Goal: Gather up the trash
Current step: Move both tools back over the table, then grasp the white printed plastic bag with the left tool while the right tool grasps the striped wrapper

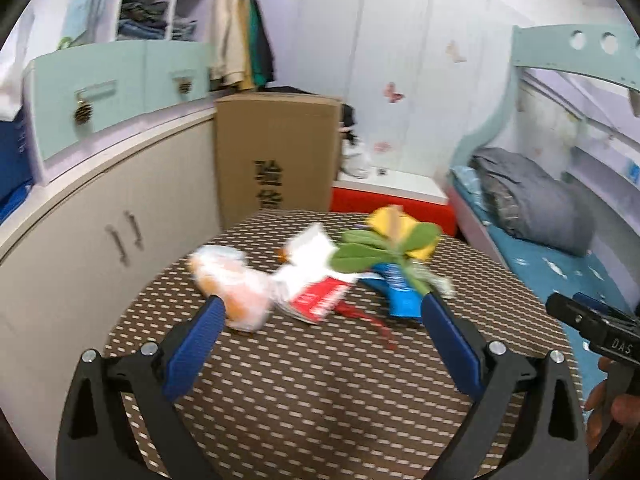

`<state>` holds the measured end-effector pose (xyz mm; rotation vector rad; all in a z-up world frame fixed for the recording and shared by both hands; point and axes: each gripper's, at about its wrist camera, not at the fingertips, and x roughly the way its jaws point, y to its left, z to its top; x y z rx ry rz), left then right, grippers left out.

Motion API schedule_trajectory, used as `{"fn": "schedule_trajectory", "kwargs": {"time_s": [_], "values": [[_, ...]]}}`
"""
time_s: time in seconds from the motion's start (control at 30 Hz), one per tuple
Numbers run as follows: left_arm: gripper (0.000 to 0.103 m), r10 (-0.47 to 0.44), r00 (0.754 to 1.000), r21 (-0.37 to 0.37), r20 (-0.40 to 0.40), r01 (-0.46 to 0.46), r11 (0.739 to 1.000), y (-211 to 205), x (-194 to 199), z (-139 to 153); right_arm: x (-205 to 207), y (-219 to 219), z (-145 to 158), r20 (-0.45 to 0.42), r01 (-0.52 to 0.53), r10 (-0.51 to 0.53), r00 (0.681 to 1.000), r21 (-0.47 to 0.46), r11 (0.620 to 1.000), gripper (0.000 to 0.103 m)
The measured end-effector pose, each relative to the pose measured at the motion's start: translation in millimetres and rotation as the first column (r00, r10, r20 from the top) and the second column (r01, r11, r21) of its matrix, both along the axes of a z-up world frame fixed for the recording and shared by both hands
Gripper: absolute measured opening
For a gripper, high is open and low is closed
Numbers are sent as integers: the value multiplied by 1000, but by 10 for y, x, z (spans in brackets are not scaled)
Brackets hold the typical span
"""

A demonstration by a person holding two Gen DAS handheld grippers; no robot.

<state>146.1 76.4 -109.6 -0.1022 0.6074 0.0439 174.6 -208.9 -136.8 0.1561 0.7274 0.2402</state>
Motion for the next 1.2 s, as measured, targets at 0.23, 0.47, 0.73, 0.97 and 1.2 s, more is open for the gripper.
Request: {"fn": "schedule_trajectory", "kwargs": {"time_s": [0.23,0.47,0.73,0.97,1.2], "values": [[96,141,989,50,-44,-138,989,437,270,-116,589,304,-403,-97,-151,137,986,-155,976,97],[96,244,961,74,-133,-236,969,803,744,-336,1008,596,-587,-132,-329,304,944,-257,909,77],[89,195,952,-26,-237,-207,978,1037,1102,-538,1122,977,-541,-135,-481,462,876,-296,825,48],[42,63,962,-92,-264,-91,992,937,1056,-645,1029,980,-496,-141,-455,433,890,-228,861,17],[39,2,972,-77,-235,-21,997,743,574,-633,618,602,-445,-146,-357,343,928,-86,930,12]]}}
